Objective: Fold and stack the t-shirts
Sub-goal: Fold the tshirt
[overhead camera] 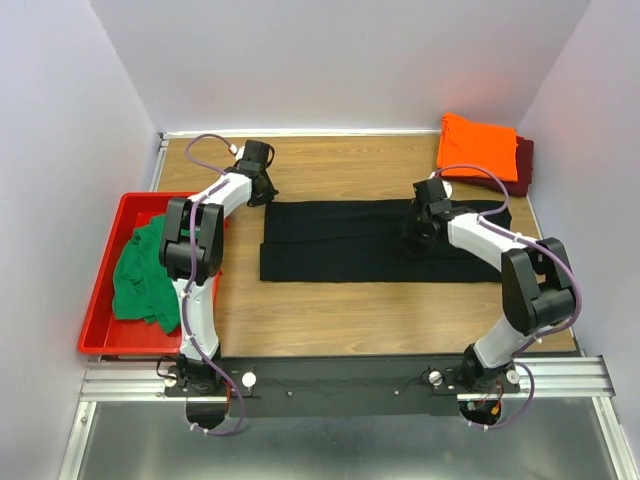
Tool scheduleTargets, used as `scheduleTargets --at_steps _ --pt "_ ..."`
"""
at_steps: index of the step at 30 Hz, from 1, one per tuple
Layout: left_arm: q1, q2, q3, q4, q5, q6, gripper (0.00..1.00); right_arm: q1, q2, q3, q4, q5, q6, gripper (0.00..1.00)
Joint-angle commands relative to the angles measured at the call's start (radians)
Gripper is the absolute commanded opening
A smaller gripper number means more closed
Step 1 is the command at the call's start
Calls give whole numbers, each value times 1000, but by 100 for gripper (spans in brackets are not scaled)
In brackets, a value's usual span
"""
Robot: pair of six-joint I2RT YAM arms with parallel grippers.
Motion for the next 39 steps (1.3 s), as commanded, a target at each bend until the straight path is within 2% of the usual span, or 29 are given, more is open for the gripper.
scheduleTargets --at_steps 1,14,25,39 --pt "8 -35 -4 19 12 17 0 47 -26 41 5 48 -17 51" --pt "9 -32 -8 27 23 20 0 204 122 153 25 91 -17 50" --pt "9 -32 -11 24 21 31 0 199 204 170 20 244 35 50" --pt "11 -26 -12 24 26 32 0 125 210 179 19 304 36 50"
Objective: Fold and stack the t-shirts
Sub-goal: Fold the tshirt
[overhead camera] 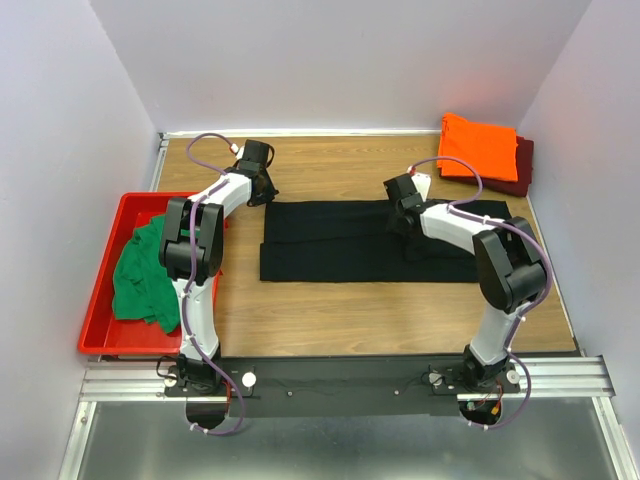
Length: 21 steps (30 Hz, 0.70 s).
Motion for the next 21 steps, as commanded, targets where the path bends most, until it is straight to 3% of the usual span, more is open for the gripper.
scheduleTargets --at_steps 1,21 --pt "8 -24 -10 9 10 12 0 -7 26 31 5 73 15 50" --pt "8 -17 -16 16 17 12 0 -6 51 28 7 -57 67 48"
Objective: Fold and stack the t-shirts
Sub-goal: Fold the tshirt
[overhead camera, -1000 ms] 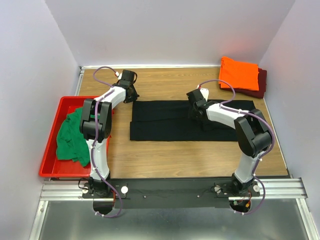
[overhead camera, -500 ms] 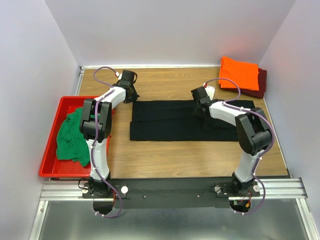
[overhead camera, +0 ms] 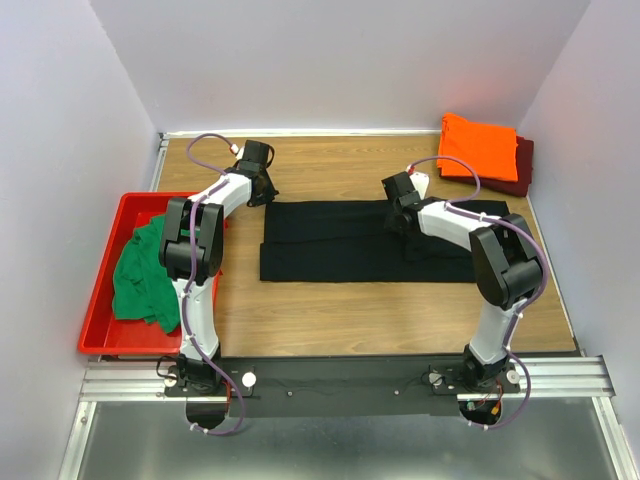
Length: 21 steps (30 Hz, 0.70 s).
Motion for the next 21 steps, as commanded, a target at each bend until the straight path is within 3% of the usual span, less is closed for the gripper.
scheduleTargets --at_steps 1,21 --pt "10 -17 -11 15 13 11 0 -1 19 -5 10 -46 35 48" --pt "8 -8 -14 18 18 9 0 -2 25 -16 18 -79 55 45"
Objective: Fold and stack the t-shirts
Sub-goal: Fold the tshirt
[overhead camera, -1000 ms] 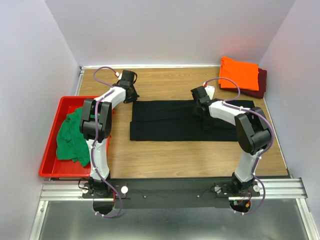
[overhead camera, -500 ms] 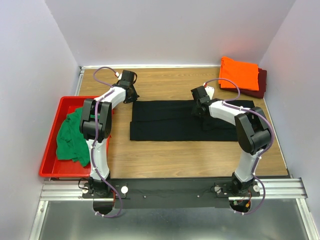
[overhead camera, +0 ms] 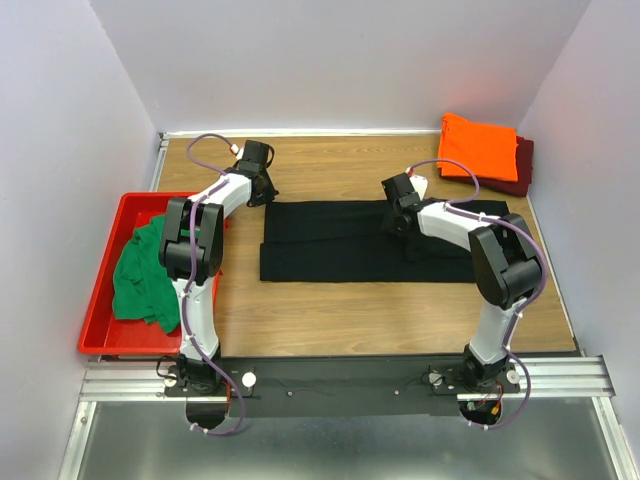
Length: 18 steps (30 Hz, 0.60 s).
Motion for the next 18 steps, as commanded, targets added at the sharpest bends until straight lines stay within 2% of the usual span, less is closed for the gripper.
scheduleTargets --at_steps 1,9,18 --pt "8 -8 -15 19 13 9 0 -1 25 -5 16 -9 22 44" --pt "9 -6 -15 14 9 12 0 -1 27 20 14 -6 22 18" --pt "9 -6 -12 13 5 12 0 -1 -37 -19 13 -32 17 9"
